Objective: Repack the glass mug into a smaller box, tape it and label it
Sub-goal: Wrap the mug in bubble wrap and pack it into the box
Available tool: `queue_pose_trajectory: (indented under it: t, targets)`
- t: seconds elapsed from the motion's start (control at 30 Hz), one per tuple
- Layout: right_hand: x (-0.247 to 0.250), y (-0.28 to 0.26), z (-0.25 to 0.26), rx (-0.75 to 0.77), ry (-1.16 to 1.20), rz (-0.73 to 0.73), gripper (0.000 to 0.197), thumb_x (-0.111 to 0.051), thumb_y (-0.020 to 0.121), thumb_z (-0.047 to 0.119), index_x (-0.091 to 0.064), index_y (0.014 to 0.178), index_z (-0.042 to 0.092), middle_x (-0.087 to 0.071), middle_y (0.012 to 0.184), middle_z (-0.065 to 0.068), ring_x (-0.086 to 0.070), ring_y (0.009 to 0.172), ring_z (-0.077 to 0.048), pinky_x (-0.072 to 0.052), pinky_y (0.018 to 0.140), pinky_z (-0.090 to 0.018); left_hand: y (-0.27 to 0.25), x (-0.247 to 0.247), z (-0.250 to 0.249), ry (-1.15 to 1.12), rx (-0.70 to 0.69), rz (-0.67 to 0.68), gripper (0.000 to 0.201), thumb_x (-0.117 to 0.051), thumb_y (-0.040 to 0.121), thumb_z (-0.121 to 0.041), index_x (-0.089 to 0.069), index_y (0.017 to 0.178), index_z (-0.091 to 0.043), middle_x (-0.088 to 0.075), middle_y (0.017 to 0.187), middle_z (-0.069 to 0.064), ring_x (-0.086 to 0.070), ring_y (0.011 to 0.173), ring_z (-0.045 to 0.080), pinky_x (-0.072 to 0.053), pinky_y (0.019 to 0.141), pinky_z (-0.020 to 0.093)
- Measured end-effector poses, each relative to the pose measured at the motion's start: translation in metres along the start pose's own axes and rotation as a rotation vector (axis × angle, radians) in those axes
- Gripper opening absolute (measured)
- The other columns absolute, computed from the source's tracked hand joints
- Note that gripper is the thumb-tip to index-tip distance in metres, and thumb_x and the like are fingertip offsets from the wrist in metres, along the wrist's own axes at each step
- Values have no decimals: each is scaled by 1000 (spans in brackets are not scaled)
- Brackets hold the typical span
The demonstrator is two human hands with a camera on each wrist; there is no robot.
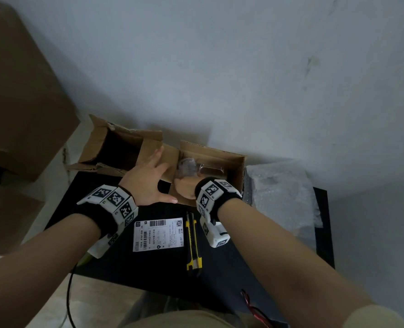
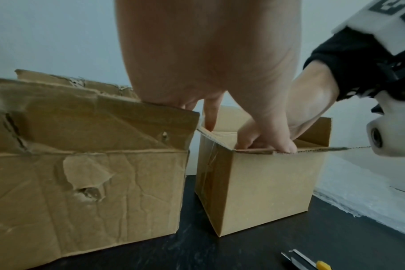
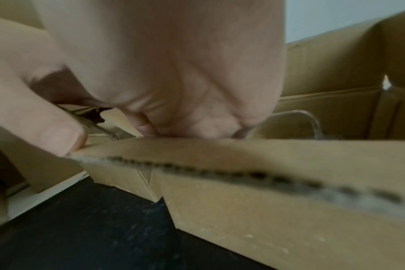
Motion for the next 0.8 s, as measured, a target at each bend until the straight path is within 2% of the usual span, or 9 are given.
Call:
queue_pose_trajectory:
  t: [0.1, 0.23, 0.33, 0.47, 0.6, 0.73, 0.8]
  targets:
    - [6, -1, -3, 46, 16, -120, 44, -30, 101, 27, -44, 136, 4, -50, 136, -18, -51, 119, -32, -41, 101, -39, 0, 1, 0, -21, -5, 20, 92, -69, 68, -63, -33, 142, -22, 15, 158, 1, -6, 146, 22, -29, 111, 41]
    - [11, -19, -17, 89, 54, -329, 36, -43, 95, 25, -55, 128, 14, -59, 125, -14, -56, 112, -31, -47, 94, -40, -1, 12, -4, 1, -18, -1, 79, -59, 76, -64, -40, 138, -21, 9, 158, 1, -12, 145, 21, -30, 111, 39]
    - [17, -42, -32, 103, 89, -556, 39, -50, 92, 21, -51, 131, 19, -59, 127, -9, -55, 115, -29, -47, 95, -42, 1, 21, -13, 109, -49, -88, 64, -42, 87, -61, -46, 133, -18, -9, 158, 5, -21, 142, 22, -32, 110, 40]
    - [21, -68, -51, 70, 51, -689, 42, -50, 94, 25, -46, 136, 18, -51, 137, -5, -48, 123, -25, -42, 100, -40, 4, 31, -42, 139, -132, -219, 46, -43, 94, -46, -48, 131, -20, -33, 150, 2, -30, 137, 19, -31, 109, 35]
    - [24, -96, -74, 43, 29, -808, 40, -49, 94, 22, -49, 133, 13, -51, 135, -7, -49, 121, -27, -39, 99, -38, 10, 30, -88, 119, -247, -254, 41, -43, 96, -38, -48, 131, -19, -41, 143, 1, -37, 132, 19, -35, 104, 34]
    - [24, -124, -113, -30, 86, -909, 33, -47, 95, 22, -54, 126, 11, -57, 126, -10, -53, 113, -28, -45, 91, -39, 20, 20, -135, 116, -340, -253, 39, -44, 96, -36, -51, 129, -17, -47, 139, 3, -42, 128, 19, -38, 101, 34]
    - [22, -137, -138, -58, 89, -923, 33, -46, 96, 21, -54, 125, 9, -57, 127, -11, -53, 114, -29, -45, 93, -39, 23, 14, -161, 117, -406, -263, 34, -45, 96, -32, -55, 123, -15, -51, 133, 3, -45, 124, 20, -40, 98, 34]
Point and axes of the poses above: each hand's wrist, its own y-axis towards the middle knuckle, its own x-axis out of the back of the hand, z = x × y, the point moved 4 cm from there along y, towards the middle knuckle
